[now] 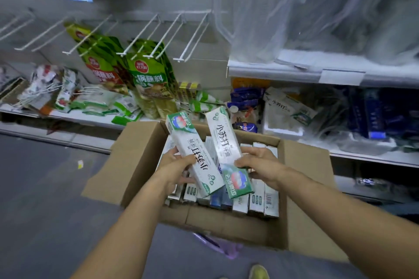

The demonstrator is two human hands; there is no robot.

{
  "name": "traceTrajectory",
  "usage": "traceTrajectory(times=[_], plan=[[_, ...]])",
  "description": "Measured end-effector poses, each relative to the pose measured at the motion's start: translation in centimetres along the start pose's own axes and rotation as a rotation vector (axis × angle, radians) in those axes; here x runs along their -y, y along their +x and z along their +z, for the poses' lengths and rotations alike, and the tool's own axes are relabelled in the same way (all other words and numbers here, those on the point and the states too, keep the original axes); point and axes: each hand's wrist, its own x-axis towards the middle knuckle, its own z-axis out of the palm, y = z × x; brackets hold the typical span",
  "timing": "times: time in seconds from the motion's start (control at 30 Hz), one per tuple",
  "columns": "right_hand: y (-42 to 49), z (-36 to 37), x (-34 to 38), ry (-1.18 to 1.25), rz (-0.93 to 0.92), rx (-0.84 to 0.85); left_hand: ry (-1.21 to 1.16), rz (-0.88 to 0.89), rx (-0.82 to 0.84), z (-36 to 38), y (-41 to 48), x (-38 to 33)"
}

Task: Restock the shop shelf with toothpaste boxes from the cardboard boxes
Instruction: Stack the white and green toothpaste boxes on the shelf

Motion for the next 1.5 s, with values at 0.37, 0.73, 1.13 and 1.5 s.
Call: traceTrajectory(times=[0.37,0.73,1.13,1.5], plan=[[-12.0,-2.4,11.9,-0.276,-0.287,0.020,-0.119,0.236,0.132,3.1,-10.7,-7.5],[-20.8,-3.5,19.7,-0.770,-0.615,-0.341,-0.207,0.488,0.259,5.7,-18.4,-16.9],[-26.9,-10.8,32.4,-1.005,-0.920,-0.673,-0.236,0.714,0.344,8.2,-22.6,-30.8],[-24.1,-23.0,49.5,-1.223,-1.082,-0.873,-0.341,0.830,0.260,16.2,-19.3,-43.9]])
